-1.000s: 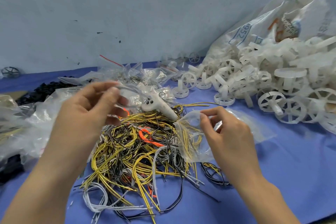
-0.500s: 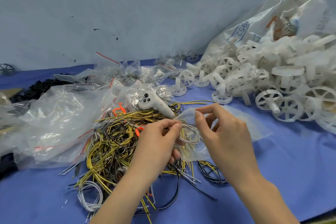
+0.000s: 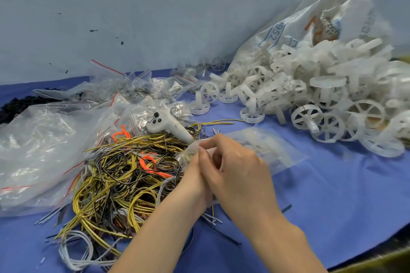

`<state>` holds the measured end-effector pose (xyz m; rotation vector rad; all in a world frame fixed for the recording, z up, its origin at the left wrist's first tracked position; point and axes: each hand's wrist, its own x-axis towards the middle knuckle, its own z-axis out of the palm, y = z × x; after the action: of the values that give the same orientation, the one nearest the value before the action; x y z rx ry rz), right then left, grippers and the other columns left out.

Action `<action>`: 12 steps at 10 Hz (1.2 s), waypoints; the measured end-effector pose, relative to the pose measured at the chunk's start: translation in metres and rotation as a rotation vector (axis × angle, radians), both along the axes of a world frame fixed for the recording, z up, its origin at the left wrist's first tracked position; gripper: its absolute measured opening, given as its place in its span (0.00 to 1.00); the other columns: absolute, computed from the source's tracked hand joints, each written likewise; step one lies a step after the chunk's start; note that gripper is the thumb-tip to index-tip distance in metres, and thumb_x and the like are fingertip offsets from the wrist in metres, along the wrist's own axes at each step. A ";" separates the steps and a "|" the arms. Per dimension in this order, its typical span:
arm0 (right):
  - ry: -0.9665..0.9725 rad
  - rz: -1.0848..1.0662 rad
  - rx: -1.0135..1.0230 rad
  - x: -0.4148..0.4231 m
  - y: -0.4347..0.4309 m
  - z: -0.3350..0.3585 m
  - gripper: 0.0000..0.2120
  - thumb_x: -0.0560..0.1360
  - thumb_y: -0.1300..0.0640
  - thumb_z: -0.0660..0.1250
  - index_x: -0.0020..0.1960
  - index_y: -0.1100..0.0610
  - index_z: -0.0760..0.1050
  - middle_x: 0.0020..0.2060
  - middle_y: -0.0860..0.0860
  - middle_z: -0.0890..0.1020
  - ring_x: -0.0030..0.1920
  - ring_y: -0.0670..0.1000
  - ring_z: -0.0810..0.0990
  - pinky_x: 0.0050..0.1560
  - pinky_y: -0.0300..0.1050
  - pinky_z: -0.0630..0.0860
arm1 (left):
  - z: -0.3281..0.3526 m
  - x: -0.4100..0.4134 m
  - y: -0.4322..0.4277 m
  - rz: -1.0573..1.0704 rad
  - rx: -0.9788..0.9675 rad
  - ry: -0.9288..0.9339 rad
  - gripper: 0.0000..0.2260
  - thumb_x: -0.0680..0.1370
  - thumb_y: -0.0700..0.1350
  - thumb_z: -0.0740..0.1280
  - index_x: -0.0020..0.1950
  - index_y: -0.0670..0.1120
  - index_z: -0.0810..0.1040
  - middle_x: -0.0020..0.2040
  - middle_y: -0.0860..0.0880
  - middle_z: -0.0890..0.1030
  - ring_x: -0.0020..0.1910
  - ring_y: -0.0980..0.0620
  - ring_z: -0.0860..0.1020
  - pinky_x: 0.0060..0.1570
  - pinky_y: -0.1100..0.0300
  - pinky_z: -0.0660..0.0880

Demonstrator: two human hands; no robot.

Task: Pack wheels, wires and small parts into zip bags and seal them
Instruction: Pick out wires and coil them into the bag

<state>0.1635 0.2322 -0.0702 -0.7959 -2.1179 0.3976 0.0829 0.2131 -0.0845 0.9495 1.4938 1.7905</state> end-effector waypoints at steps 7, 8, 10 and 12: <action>0.056 0.000 -0.034 0.005 0.012 0.000 0.04 0.78 0.46 0.65 0.48 0.45 0.76 0.29 0.39 0.70 0.33 0.43 0.67 0.30 0.41 0.62 | 0.036 -0.051 -0.043 -0.316 -0.379 0.484 0.11 0.83 0.42 0.61 0.52 0.48 0.84 0.48 0.49 0.85 0.47 0.52 0.83 0.53 0.51 0.81; 0.095 -0.028 -0.048 0.006 0.016 -0.001 0.04 0.78 0.46 0.66 0.47 0.45 0.76 0.29 0.41 0.74 0.32 0.47 0.72 0.31 0.46 0.67 | 0.039 -0.074 -0.066 -0.130 -0.397 0.560 0.10 0.82 0.46 0.62 0.51 0.52 0.83 0.47 0.53 0.85 0.45 0.54 0.84 0.45 0.58 0.82; 0.122 -0.040 -0.086 0.006 0.018 -0.002 0.04 0.77 0.45 0.65 0.46 0.43 0.76 0.30 0.40 0.75 0.36 0.43 0.75 0.31 0.35 0.65 | 0.037 -0.102 -0.090 0.369 -0.576 1.092 0.10 0.81 0.51 0.61 0.46 0.51 0.79 0.37 0.54 0.79 0.37 0.55 0.76 0.37 0.54 0.70; 0.114 -0.023 -0.087 0.001 0.014 -0.002 0.04 0.78 0.46 0.65 0.46 0.44 0.76 0.29 0.41 0.75 0.34 0.45 0.75 0.32 0.46 0.71 | 0.022 -0.107 -0.091 0.469 -0.779 1.287 0.15 0.81 0.52 0.58 0.44 0.48 0.79 0.40 0.51 0.78 0.43 0.48 0.74 0.47 0.50 0.71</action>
<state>0.1647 0.2461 -0.0723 -0.8269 -1.9947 0.5142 -0.0243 0.1226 -0.0629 1.4337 3.0444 0.4675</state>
